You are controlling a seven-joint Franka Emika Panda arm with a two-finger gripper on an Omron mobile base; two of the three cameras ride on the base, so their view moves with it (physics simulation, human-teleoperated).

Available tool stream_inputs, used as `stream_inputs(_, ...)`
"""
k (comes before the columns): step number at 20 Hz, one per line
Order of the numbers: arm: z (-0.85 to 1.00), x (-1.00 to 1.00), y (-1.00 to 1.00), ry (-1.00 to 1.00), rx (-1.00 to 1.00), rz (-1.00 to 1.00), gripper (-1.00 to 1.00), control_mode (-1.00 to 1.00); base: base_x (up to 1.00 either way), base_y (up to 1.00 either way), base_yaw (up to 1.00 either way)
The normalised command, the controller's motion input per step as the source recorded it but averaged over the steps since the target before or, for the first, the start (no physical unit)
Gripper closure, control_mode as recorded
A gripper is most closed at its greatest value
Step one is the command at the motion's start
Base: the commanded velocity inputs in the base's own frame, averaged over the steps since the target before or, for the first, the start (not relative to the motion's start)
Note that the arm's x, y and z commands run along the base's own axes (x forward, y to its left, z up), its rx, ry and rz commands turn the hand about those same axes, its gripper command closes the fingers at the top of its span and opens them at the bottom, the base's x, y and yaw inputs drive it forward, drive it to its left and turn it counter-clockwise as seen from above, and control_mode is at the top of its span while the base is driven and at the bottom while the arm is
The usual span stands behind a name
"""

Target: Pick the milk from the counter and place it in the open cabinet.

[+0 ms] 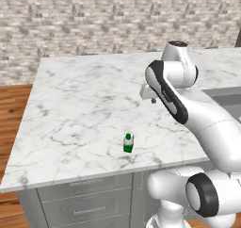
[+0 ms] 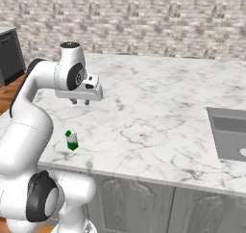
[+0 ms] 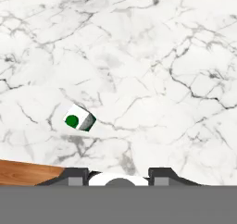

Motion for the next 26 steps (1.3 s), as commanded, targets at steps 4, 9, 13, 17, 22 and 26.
stream_inputs(4, -0.03, -0.1, 0.02, -0.01, -0.01, 0.01, -1.0, -1.0, 0.0, 0.0, 0.0)
stream_inputs(9, -0.05, -0.13, 0.15, -0.14, -0.04, 0.19, -1.0, -1.0, 0.0, 0.0, 0.0)
stream_inputs(13, -0.36, 0.07, 0.02, -0.13, -0.01, 0.58, -1.0, -1.0, 0.0, 0.0, 0.0)
stream_inputs(17, -0.33, 0.15, -0.31, -0.03, 0.01, 0.69, -1.0, -1.0, 0.0, 0.0, 0.0)
stream_inputs(22, -0.29, 0.03, -0.02, 0.01, 0.0, 0.7, -1.0, -1.0, 0.0, 0.0, 0.0)
stream_inputs(26, -0.46, 0.0, 0.19, 0.02, 0.0, 0.57, -1.0, -1.0, 0.0, 0.0, 0.0)
